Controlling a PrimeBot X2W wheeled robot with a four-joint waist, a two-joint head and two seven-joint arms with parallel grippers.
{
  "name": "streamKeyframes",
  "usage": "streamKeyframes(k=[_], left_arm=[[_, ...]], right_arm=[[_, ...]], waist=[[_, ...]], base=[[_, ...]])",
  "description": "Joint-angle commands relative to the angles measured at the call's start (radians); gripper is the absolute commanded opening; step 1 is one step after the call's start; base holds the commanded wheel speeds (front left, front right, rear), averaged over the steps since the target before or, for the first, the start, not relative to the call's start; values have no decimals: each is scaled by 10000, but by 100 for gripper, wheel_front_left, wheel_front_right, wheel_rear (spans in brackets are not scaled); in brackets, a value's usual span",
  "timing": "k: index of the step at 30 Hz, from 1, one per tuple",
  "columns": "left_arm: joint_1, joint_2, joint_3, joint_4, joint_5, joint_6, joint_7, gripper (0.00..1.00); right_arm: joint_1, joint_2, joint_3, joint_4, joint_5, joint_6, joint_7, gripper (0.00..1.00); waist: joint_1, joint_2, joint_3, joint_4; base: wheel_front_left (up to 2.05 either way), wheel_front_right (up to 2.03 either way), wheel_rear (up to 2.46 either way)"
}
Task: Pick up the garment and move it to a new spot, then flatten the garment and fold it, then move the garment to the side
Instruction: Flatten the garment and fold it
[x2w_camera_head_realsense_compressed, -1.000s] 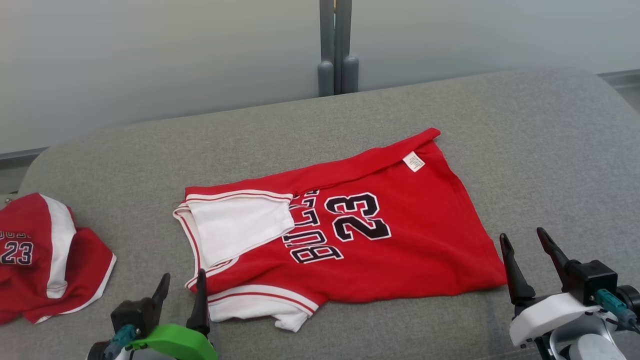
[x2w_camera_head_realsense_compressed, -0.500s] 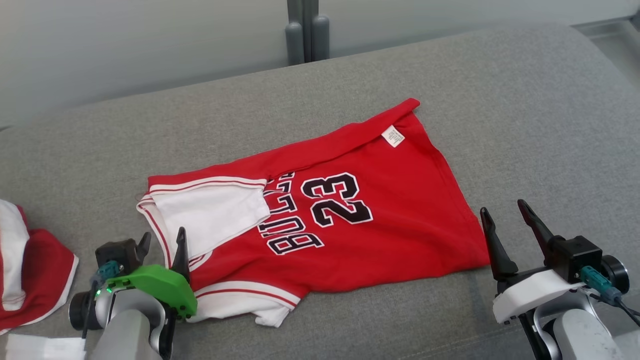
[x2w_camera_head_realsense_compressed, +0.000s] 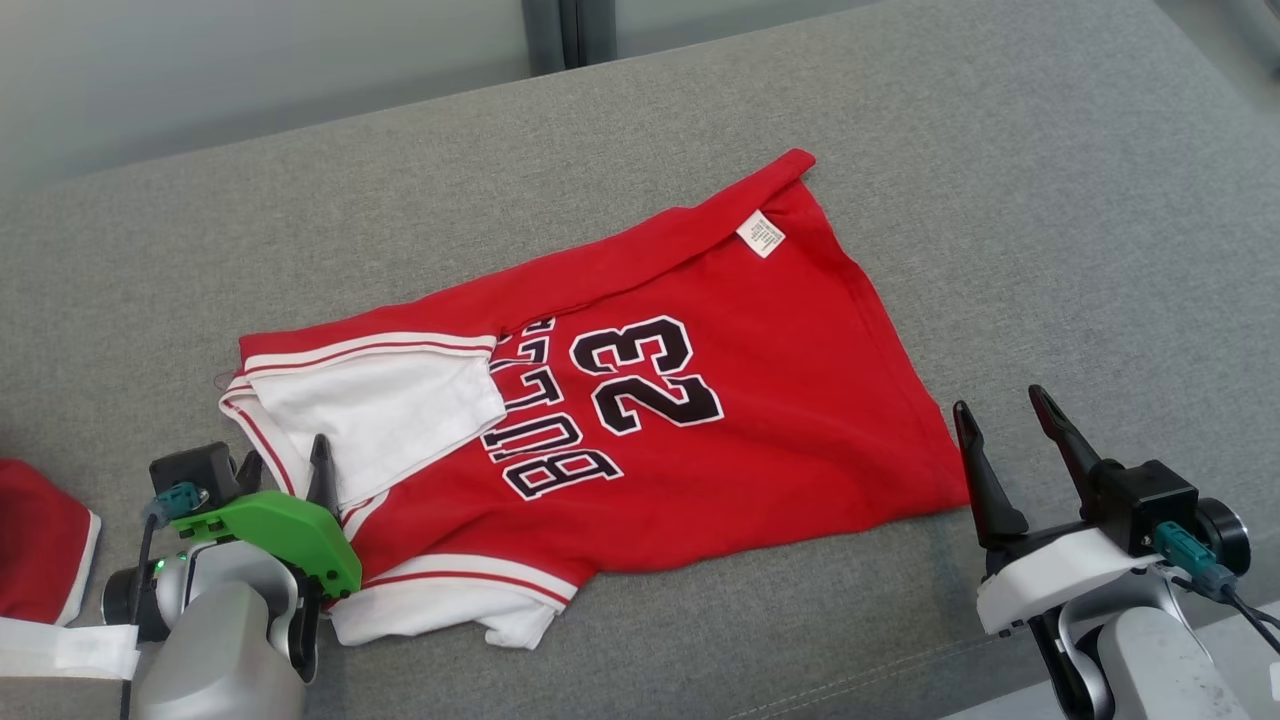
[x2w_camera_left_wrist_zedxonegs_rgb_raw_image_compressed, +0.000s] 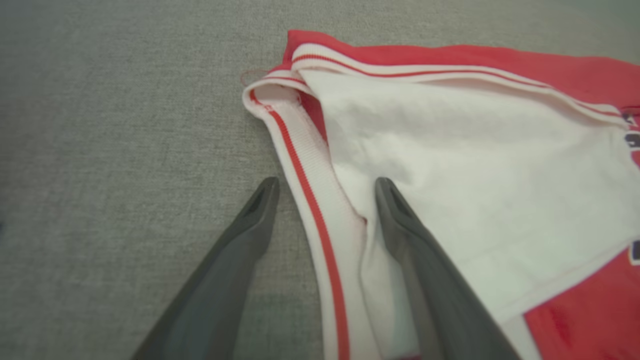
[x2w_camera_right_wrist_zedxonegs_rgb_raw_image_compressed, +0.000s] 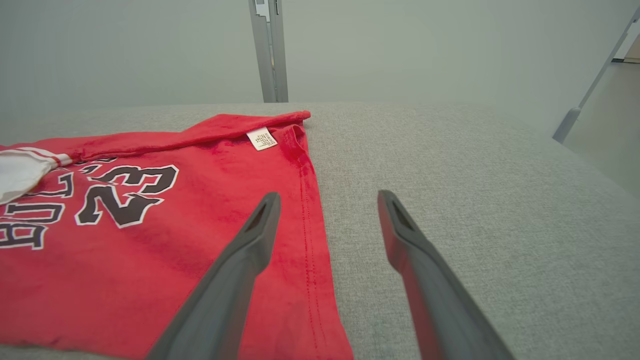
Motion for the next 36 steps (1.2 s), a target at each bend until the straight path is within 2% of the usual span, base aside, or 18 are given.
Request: streamKeyframes(k=[1, 8, 11, 18, 30, 31, 32, 33, 36], left_arm=[[-71, -207, -177, 158, -121, -114, 26, 0], [-467, -220, -723, -264, -235, -164, -130, 0], [-705, 101, -932, -874, -276, -156, -196, 0], [-1220, 747, -534, -3047, 392, 22, -181, 0], [-2316, 1430, -58, -3516, 1299, 216, -183, 0], [-2318, 1388, -7, -3411, 1286, 218, -183, 13], [-2289, 1362, 45, -3307, 1274, 262, -185, 48], [-2246, 1325, 129, -3227, 1242, 304, -183, 100], [-1964, 1250, 347, -3201, 1234, 356, -185, 100]], right_arm=[[-136, 49, -7, 11, -74, -10, -27, 100], [-256, 126, 98, 103, -96, -10, -27, 100], [-369, 172, 129, 76, -98, -10, -27, 100], [-652, 286, 191, 2, -126, -10, -27, 100], [-970, 531, 175, -138, -224, -10, -27, 100], [-971, 545, 143, -130, -225, -10, -27, 100], [-975, 559, 118, -117, -236, -10, -27, 100], [-966, 578, 78, -100, -231, -10, -27, 100], [-892, 624, -5, -76, -223, -10, -27, 100]], waist=[[0, 0, 48, 38], [0, 0, 255, 103], [0, 0, 478, 116], [0, 0, 1209, -51], [0, 0, 2073, -745], [0, 0, 2073, -767], [0, 0, 2050, -790], [0, 0, 2008, -804], [0, 0, 1802, -782]], base=[[0, 0, 0], [0, 0, 0], [0, 0, 0], [0, 0, 0], [0, 0, 0], [0, 0, 0], [0, 0, 0], [0, 0, 0], [0, 0, 0]])
